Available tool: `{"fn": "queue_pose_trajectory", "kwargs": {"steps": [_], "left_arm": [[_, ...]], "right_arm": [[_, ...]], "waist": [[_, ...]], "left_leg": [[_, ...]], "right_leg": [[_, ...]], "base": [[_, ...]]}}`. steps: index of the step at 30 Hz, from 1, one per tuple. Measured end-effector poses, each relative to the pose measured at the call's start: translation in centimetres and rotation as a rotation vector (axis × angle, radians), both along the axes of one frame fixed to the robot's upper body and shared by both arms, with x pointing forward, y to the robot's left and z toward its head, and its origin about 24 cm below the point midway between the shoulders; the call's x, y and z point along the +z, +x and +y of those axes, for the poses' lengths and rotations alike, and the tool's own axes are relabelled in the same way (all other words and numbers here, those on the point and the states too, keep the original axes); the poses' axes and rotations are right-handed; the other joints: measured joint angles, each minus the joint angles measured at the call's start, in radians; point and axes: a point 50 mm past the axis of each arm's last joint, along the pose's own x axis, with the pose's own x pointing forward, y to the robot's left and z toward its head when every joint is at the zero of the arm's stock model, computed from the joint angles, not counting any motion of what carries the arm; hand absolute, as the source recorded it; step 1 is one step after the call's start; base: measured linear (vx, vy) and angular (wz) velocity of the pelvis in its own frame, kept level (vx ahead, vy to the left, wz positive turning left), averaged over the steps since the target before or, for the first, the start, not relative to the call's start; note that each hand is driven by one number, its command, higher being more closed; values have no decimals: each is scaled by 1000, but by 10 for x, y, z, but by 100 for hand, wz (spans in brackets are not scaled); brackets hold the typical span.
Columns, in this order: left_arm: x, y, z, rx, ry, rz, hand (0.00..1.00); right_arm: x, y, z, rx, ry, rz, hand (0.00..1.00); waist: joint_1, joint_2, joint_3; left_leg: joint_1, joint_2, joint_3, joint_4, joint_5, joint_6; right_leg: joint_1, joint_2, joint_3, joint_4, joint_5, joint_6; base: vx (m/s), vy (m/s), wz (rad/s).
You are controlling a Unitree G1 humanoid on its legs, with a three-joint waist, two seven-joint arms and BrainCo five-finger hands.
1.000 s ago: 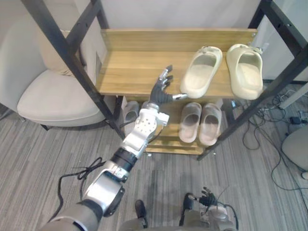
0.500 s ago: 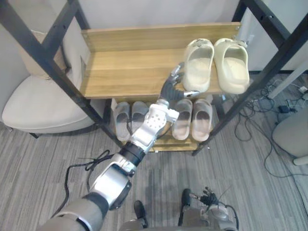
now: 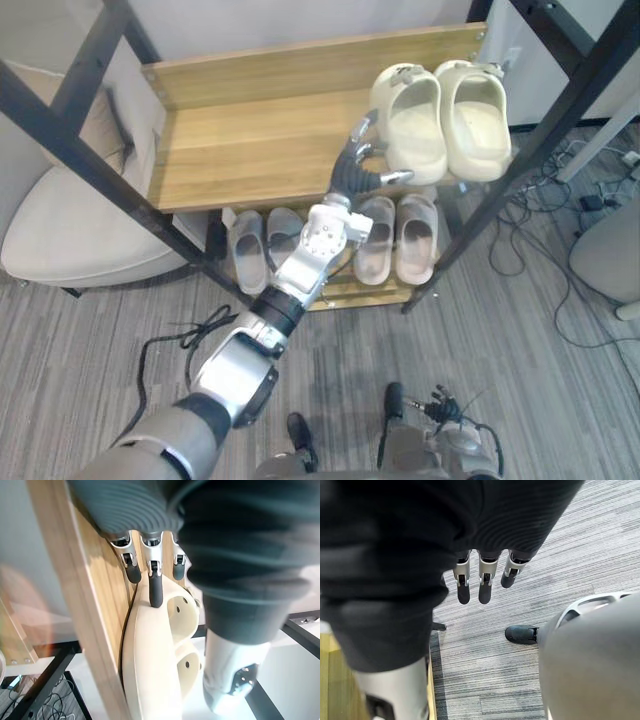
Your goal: Organize the slippers on the shoe rack
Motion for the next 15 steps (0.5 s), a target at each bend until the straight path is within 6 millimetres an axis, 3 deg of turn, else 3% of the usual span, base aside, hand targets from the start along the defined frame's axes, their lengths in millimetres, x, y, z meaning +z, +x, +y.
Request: {"fn": "queue_pose_trajectory", "kwargs": {"steps": [11, 15], "left_arm": [[1, -2, 21, 25, -4, -17, 0], [27, -19, 14, -61, -78, -123, 0]], "right_arm": [[0, 2, 5, 45, 5, 2, 0], [-3, -2, 6, 63, 6, 24, 0]], "waist": [[8, 6, 6], [39, 7, 6]], "left_leg": [[8, -4, -66, 1, 5, 6], [5, -10, -108, 7, 7, 9]], "right_leg": [[43, -8, -60, 7, -6, 4], [71, -21, -95, 7, -14, 15]], "base": [[-24, 2, 15], [-17, 25, 33]]}}
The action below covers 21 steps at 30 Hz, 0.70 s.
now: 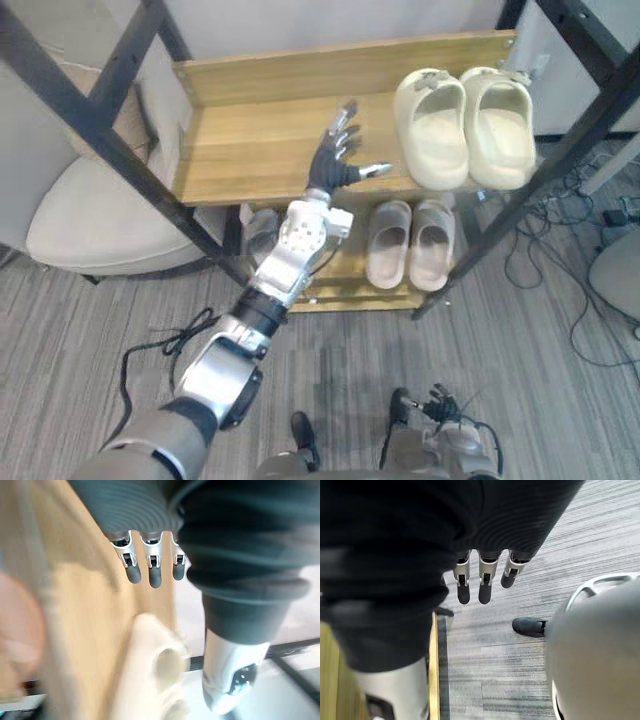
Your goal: Organize the slippers on the shoe rack
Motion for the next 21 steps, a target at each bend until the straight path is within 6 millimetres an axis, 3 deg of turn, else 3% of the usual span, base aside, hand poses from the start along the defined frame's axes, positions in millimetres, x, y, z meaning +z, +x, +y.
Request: {"fn": "queue_pose_trajectory", "kwargs": {"steps": [3, 9, 10, 12, 17, 21], "left_arm": [[19, -20, 2, -67, -49, -115, 0], [14, -52, 3, -196, -133, -157, 0], [2, -68, 3, -269, -176, -134, 0], [-9, -80, 5, -316, -208, -103, 0], [-45, -90, 14, -329, -249, 30, 0], [-103, -108, 28, -291, -249, 262, 0]], "right_arm": [[-2, -1, 2, 24, 2, 16, 0], [-5, -5, 6, 67, 2, 44, 0], [-7, -8, 10, 81, 8, 63, 0], [-9, -11, 14, 102, 11, 78, 0], [-12, -13, 22, 137, 21, 95, 0], [-14, -16, 25, 148, 24, 113, 0]], "waist": [[22, 1, -2], [73, 4, -33], [85, 6, -56], [108, 5, -75], [129, 2, -99], [139, -13, -119]], "left_leg": [[-15, -6, -33, 7, 3, 5], [-15, -14, -81, 10, 6, 8], [-12, -19, -107, 10, 8, 11], [-12, -19, -111, 10, 8, 11], [-11, -21, -139, 10, 10, 11], [-6, -22, -161, 10, 11, 10]], "right_leg": [[10, -7, -31, 0, -4, 5], [41, -12, -75, 0, -16, 8], [63, -16, -104, 0, -24, 14], [67, -16, -111, 0, -27, 15], [83, -16, -132, 1, -34, 13], [102, -8, -159, 1, -45, 4]], "base": [[-17, 30, 30], [-8, 22, 28], [12, 36, 44], [9, 27, 24], [4, 4, 13], [16, -1, 16]]}}
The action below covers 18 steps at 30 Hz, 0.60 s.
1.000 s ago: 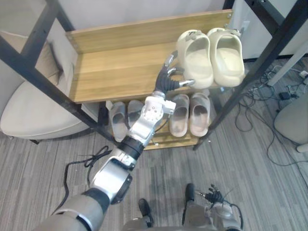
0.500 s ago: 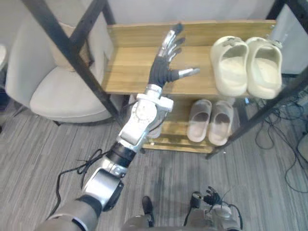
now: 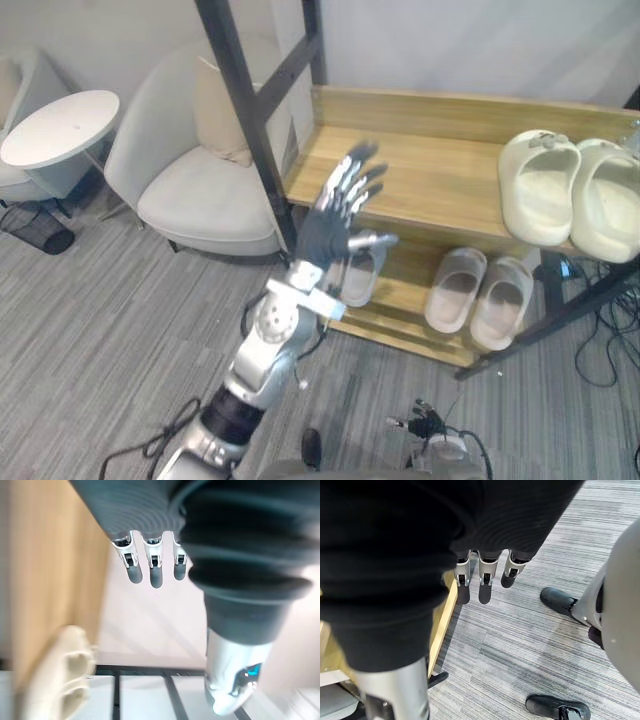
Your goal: Organize the slippers on the shoe rack
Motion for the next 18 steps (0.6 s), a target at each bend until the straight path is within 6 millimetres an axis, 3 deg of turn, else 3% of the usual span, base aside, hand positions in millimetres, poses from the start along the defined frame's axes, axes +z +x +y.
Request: {"fn": "queue_pose_trajectory", "kwargs": {"steps": [4, 10, 18], "left_arm": [[-64, -16, 28, 91, 89, 268, 0], [-152, -51, 65, 208, 256, 639, 0], [-218, -89, 108, 356, 495, 952, 0]], "right_arm": [[0, 0, 4, 19, 2, 1, 0], [-1, 0, 13, 47, 16, 4, 0], [-2, -2, 15, 79, 10, 9, 0]], "waist": [[29, -21, -10], [38, -51, -9], [37, -76, -15]], "left_leg": [[0, 11, -5, -1, 3, -6], [12, 21, -28, -9, 10, -16], [17, 27, -22, -17, 13, -19]], "right_leg": [[2, 14, -6, 0, -11, -17], [26, 25, -31, 0, -26, -17], [26, 31, -28, 0, -28, -16]], "base": [[2, -18, 4], [-15, -27, 12], [-2, -8, 0]]}}
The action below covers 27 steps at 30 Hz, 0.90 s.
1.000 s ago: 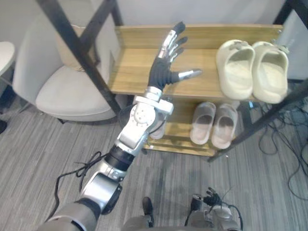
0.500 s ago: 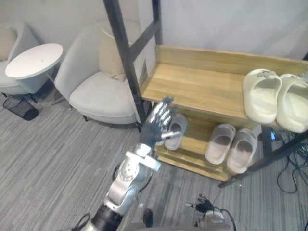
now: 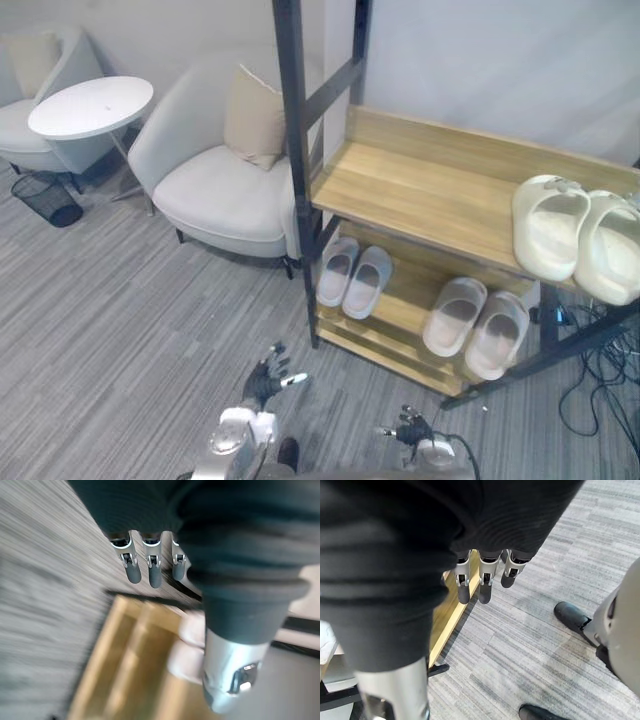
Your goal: Organize the slippers on the shoe rack
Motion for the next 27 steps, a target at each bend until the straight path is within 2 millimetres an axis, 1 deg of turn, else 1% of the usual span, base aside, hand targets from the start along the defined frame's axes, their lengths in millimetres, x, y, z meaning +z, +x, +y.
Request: {"fn": "queue_pose_trajectory", "kwargs": {"steps": [1, 4, 6, 9, 14, 16, 18, 19, 20, 21, 22, 24, 25, 26, 27], "left_arm": [[-7, -6, 5, 16, 30, 42, 0], [-19, -21, 9, 19, 76, 126, 0], [-32, -35, 13, 30, 119, 215, 0], [-35, -37, 16, 62, 157, 251, 0], [-37, -39, 16, 69, 176, 269, 0], [-38, -38, 17, 67, 182, 275, 0], [-38, -37, 19, 77, 182, 273, 0], [-37, -35, 23, 109, 180, 265, 0], [-34, -29, 26, 117, 190, 247, 0], [-33, -26, 26, 120, 188, 240, 0], [-33, -25, 26, 124, 187, 241, 0], [-31, -22, 30, 131, 191, 229, 0], [-30, -20, 32, 134, 196, 218, 0], [-29, -18, 31, 134, 194, 214, 0], [-28, -15, 31, 138, 195, 208, 0]], "right_arm": [[0, -1, 0, 2, -1, 2, 0], [0, -2, 0, 5, -2, 0, 0], [0, 0, 1, 8, -1, -8, 0], [0, -1, 1, 15, -6, -7, 0], [0, -2, 3, 30, -7, -4, 0], [0, -2, 5, 46, -7, -3, 0], [-1, -2, 6, 47, -5, -1, 0], [0, -1, 10, 55, 1, -5, 0], [2, 6, 14, 70, 6, -22, 0], [2, 7, 15, 80, 4, -24, 0], [5, 14, 18, 94, 5, -42, 0], [5, 16, 27, 109, 27, -47, 0], [5, 15, 30, 122, 32, -46, 0], [5, 15, 32, 128, 36, -43, 0], [4, 13, 32, 127, 38, -40, 0]], "waist": [[0, -3, 2], [1, -11, 8], [0, -14, 11], [1, -18, 14], [0, -13, 16], [1, -16, 17], [1, -27, 25], [7, -40, 32], [32, -67, 44], [33, -71, 48], [34, -65, 54], [37, -81, 70], [39, -90, 78], [34, -80, 90], [28, -78, 92]], "left_leg": [[3, 0, 3, 0, 0, 0], [12, 2, 20, -1, -2, -2], [12, 4, 28, -1, -4, -3], [19, 10, 51, -1, -9, -7], [31, 13, 74, -1, -21, -10], [29, 9, 52, 1, -23, -7], [18, 2, 28, 34, -47, 1], [-14, -9, 16, 128, -104, 13], [-63, -27, 8, 264, -184, 16], [-90, -32, -3, 343, -239, 26], [-100, -30, -16, 385, -262, 30], [-99, -41, -44, 437, -291, 36], [-86, -53, -65, 439, -297, 41], [-65, -58, -98, 438, -301, 49], [-59, -47, -130, 437, -304, 55]], "right_leg": [[1, 0, 4, 0, 0, 0], [1, 0, 19, 0, -1, 1], [-4, 1, 29, 0, -1, 1], [-11, 6, 54, 0, 0, 0], [-11, 8, 81, 0, -5, 7], [-11, 2, 63, 16, -22, 17], [-12, -20, 34, 72, -59, 27], [-31, -63, 22, 182, -122, 42], [-53, -121, 23, 319, -175, 63], [-74, -151, 31, 414, -193, 70], [-97, -168, 49, 494, -190, 66], [-162, -207, 140, 685, -155, 37], [-193, -221, 199, 765, -114, 43], [-253, -224, 274, 861, -63, 56], [-276, -196, 311, 887, -143, 64]], "base": [[9, -2, -10], [10, -1, -15], [6, 0, -12], [0, 0, -20], [-3, -1, -18], [27, 2, 25], [52, 25, 49], [84, 100, 47], [106, 136, 43], [121, 176, 31], [113, 175, 32], [104, 152, 38], [121, 109, 54], [126, 77, 71], [135, -7, 95]]}}
